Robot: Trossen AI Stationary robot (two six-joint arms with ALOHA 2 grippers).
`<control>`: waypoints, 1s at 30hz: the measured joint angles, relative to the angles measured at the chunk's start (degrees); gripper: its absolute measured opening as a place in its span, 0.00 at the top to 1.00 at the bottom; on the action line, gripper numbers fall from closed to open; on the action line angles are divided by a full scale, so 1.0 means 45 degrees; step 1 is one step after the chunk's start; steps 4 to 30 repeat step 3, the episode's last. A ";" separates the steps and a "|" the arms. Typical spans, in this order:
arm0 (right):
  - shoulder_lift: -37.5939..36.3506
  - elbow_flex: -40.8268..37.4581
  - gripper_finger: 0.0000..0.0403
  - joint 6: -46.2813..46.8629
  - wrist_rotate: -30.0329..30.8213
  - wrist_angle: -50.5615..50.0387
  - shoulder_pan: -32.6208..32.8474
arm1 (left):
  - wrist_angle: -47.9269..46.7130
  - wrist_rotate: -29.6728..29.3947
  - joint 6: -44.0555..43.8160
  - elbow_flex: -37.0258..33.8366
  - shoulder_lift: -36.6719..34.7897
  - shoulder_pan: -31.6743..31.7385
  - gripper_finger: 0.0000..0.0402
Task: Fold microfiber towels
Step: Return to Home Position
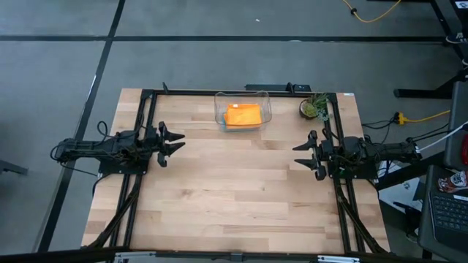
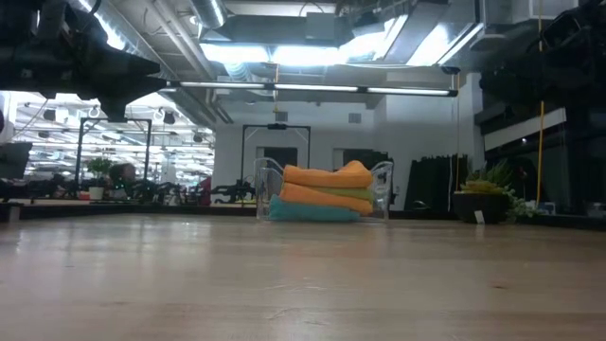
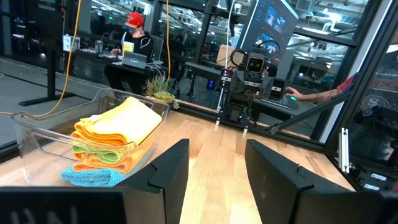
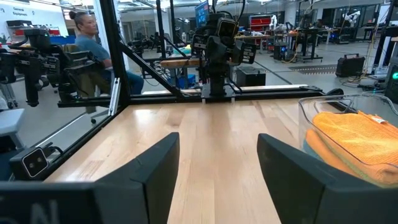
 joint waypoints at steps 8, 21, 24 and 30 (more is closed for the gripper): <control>0.0000 0.0000 0.46 -0.0001 0.0000 0.0001 -0.0003 | 0.0000 -0.0003 0.0000 0.0000 0.0000 0.0003 0.62; 0.0000 0.0000 0.46 -0.0001 0.0000 0.0001 -0.0003 | 0.0000 -0.0003 0.0000 0.0000 0.0000 0.0003 0.62; 0.0000 0.0000 0.46 -0.0001 0.0000 0.0001 -0.0003 | 0.0000 -0.0003 0.0000 0.0000 0.0000 0.0003 0.62; 0.0000 0.0000 0.46 -0.0001 0.0000 0.0001 -0.0003 | 0.0000 -0.0003 0.0000 0.0000 0.0000 0.0003 0.62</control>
